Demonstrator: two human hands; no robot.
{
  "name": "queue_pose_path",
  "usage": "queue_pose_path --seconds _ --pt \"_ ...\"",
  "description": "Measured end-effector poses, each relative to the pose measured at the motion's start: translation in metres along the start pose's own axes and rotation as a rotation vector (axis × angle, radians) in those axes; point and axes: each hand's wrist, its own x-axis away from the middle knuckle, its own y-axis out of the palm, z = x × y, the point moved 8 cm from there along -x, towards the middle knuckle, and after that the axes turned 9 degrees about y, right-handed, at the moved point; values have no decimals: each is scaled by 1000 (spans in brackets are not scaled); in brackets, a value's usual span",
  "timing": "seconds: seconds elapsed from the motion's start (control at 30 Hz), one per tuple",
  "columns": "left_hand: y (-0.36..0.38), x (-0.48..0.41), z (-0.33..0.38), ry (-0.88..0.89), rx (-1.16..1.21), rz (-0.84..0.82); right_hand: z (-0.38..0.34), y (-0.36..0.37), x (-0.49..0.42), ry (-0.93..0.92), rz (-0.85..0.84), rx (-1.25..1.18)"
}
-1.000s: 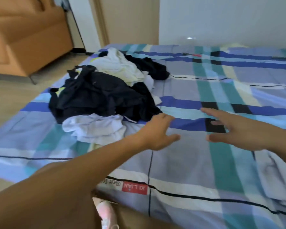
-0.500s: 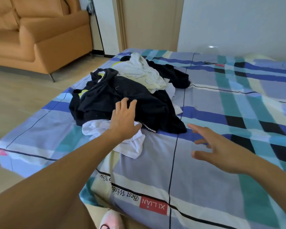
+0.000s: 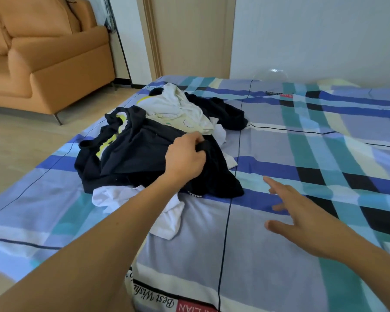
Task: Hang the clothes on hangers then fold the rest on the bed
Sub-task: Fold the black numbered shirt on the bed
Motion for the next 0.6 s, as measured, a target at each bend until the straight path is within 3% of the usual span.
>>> queue_pose_path --seconds 0.23,0.33,0.4,0.47,0.6 --pt "8 28 82 243 285 -75 -24 -19 -13 -54 127 -364" --pt "18 54 121 386 425 -243 -41 -13 -10 -207 147 -344" --pt "32 75 142 489 347 -375 -51 -19 -3 -279 175 -338" --pt "42 88 152 546 197 -487 -45 -22 -3 -180 64 -482" --pt "24 74 136 538 170 -508 -5 -56 -3 -78 144 -363"
